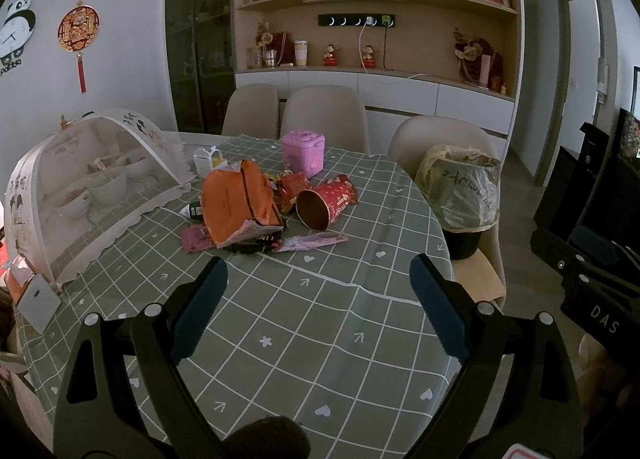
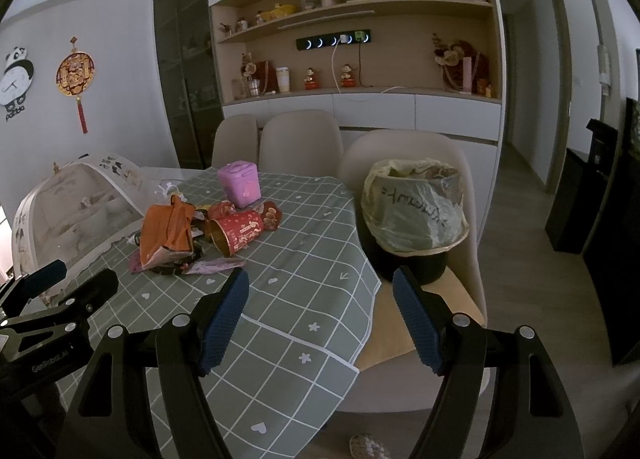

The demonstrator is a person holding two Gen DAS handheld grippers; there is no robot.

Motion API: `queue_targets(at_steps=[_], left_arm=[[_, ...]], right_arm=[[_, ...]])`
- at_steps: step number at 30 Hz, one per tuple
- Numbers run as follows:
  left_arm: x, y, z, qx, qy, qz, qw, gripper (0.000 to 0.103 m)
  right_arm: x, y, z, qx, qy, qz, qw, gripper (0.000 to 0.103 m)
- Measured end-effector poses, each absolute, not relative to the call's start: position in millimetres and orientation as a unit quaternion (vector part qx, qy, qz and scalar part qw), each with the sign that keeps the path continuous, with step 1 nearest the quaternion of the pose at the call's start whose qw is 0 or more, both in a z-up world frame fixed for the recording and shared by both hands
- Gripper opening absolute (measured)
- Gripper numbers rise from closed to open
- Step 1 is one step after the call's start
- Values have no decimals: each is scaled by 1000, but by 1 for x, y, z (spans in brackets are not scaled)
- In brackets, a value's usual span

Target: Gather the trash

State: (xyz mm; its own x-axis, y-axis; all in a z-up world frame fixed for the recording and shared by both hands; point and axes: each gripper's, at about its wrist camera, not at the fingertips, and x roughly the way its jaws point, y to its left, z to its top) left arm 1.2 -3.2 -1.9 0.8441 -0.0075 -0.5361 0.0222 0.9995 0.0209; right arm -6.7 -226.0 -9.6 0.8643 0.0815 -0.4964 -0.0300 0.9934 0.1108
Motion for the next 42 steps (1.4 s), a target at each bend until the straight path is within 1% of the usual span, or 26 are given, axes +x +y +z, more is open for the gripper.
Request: queue_targets(at_steps=[42], left_arm=[[-4,-18,-3,17,282,-15,959,88]], right_arm=[[-8,-230,-18,53,261,21,964,71]])
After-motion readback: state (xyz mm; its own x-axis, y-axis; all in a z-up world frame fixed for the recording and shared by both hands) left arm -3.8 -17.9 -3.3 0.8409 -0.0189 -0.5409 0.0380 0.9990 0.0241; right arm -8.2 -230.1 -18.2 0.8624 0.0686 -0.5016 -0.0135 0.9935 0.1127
